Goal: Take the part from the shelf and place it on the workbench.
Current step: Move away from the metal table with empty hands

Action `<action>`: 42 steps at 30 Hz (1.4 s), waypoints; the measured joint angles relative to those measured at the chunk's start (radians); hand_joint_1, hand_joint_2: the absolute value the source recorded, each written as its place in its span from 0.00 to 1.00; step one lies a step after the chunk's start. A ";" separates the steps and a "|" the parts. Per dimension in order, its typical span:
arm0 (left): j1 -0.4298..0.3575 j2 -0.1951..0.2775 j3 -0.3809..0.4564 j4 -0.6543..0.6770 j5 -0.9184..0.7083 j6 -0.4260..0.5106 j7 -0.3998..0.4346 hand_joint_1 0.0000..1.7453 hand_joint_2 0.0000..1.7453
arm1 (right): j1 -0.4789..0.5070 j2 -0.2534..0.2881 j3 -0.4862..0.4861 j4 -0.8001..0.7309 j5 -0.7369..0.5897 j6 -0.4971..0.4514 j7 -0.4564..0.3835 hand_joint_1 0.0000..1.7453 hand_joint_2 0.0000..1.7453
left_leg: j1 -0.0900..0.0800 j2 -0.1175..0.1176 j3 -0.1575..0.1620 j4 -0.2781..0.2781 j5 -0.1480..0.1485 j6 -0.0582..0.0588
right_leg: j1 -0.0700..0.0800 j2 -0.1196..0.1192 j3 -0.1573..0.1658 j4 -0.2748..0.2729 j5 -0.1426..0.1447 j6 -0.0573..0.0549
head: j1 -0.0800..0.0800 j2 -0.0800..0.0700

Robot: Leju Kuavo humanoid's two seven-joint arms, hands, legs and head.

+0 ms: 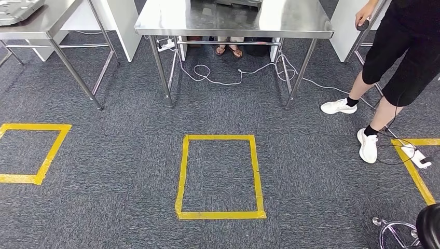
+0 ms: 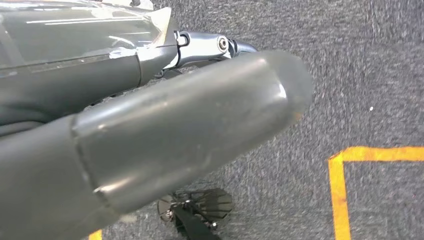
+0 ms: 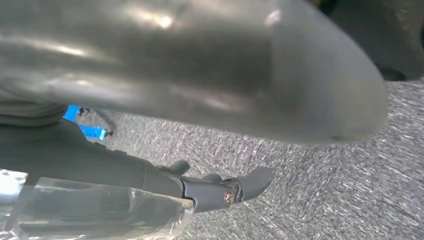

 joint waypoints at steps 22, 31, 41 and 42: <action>0.000 -0.019 0.000 0.003 -0.001 0.022 0.025 0.00 0.00 | 0.001 -0.014 0.018 0.017 -0.017 -0.002 -0.001 0.00 0.00 | 0.035 0.038 0.009 -0.080 0.063 -0.003 | -0.034 -0.001 -0.133 0.225 -0.077 0.027 | 0.001 0.000; -0.002 -0.026 0.000 0.004 0.000 0.035 0.040 0.00 0.00 | -0.004 -0.007 0.018 0.020 -0.017 -0.003 -0.003 0.00 0.00 | 0.066 0.057 -0.015 0.036 -0.030 -0.077 | -0.049 -0.022 -0.072 0.076 0.004 0.010 | -0.004 0.000; 0.002 -0.031 0.001 0.004 0.006 0.041 0.045 0.00 0.00 | -0.005 0.001 0.018 0.022 -0.011 -0.002 0.003 0.00 0.00 | -0.001 -0.090 -0.002 0.090 -0.073 0.043 | 0.001 0.096 -0.090 0.076 0.030 -0.018 | -0.008 0.000; 0.002 -0.031 0.002 0.004 0.007 0.043 0.045 0.00 0.00 | -0.006 0.003 0.018 0.022 -0.010 -0.002 0.003 0.00 0.00 | -0.005 -0.104 0.008 0.068 -0.069 0.052 | -0.003 0.108 -0.092 0.075 0.033 -0.015 | -0.008 0.000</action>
